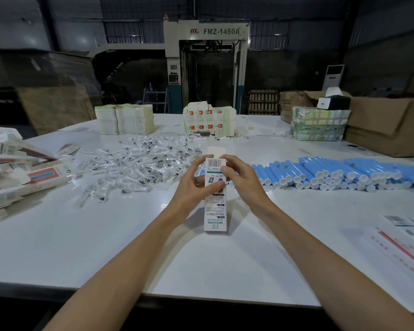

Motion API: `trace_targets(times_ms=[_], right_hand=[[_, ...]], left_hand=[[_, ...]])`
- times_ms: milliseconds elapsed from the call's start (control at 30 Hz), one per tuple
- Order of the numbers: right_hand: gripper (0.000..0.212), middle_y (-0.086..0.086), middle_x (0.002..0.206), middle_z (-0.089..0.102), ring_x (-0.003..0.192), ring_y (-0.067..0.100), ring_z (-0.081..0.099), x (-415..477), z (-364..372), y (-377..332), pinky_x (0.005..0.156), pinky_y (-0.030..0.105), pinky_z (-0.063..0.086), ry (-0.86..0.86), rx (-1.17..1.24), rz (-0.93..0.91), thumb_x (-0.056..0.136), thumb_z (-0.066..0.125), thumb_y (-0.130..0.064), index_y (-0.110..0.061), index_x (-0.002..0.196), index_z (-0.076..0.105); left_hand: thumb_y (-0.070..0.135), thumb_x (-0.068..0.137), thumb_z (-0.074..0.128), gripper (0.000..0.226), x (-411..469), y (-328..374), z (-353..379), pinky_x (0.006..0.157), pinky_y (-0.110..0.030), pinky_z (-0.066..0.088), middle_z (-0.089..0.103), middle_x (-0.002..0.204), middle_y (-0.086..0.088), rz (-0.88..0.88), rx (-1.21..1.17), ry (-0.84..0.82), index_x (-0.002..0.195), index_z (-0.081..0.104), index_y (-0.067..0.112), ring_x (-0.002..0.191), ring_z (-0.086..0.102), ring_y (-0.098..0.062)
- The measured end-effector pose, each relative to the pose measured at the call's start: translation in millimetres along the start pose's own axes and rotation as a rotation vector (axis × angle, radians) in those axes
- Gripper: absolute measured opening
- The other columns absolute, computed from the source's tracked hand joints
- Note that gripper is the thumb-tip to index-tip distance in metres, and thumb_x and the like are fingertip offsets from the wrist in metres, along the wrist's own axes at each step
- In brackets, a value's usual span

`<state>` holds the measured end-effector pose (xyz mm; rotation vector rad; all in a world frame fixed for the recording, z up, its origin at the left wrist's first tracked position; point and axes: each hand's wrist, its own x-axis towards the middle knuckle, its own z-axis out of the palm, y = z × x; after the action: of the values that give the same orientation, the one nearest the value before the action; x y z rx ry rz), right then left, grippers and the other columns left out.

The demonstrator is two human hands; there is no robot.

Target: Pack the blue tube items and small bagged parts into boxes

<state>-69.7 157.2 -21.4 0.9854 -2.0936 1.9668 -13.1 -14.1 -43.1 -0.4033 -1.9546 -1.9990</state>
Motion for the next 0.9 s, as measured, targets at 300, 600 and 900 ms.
trace_targets(times_ms=[300, 600, 900], right_hand=[[0.015, 0.005, 0.101, 0.073, 0.095, 0.026, 0.068, 2.2, -7.7, 5.1, 0.082, 0.037, 0.056, -0.093, -0.121, -0.009, 0.110, 0.051, -0.022, -0.017, 0.109, 0.065], [0.023, 0.012, 0.091, 0.080, 0.080, 0.022, 0.073, 9.9, -22.8, 6.2, 0.078, 0.040, 0.060, 0.087, 0.063, 0.097, 0.106, 0.061, -0.029, -0.020, 0.127, 0.059], [0.009, 0.006, 0.086, 0.080, 0.073, 0.018, 0.074, 8.9, -28.6, -3.3, 0.067, 0.028, 0.060, 0.008, -0.050, -0.052, 0.106, 0.061, -0.016, -0.016, 0.111, 0.068]], left_hand=[[0.019, 0.086, 0.092, 0.064, -0.9, -1.1, 1.1, 0.079, -0.027, 0.063, 0.082, 0.112, -0.003, -0.002, 0.111, 0.011, 0.138, 0.059, 0.034, 0.105, 0.079, -0.020], [0.020, 0.086, 0.093, 0.065, -3.1, 3.5, 4.5, 0.079, -0.027, 0.063, 0.082, 0.113, -0.002, -0.013, 0.111, -0.067, 0.137, 0.060, 0.041, 0.104, 0.078, -0.017], [0.020, 0.086, 0.093, 0.070, -4.7, 4.2, 6.3, 0.077, -0.032, 0.063, 0.082, 0.114, -0.008, -0.068, 0.085, -0.104, 0.137, 0.048, 0.041, 0.098, 0.080, -0.025]])
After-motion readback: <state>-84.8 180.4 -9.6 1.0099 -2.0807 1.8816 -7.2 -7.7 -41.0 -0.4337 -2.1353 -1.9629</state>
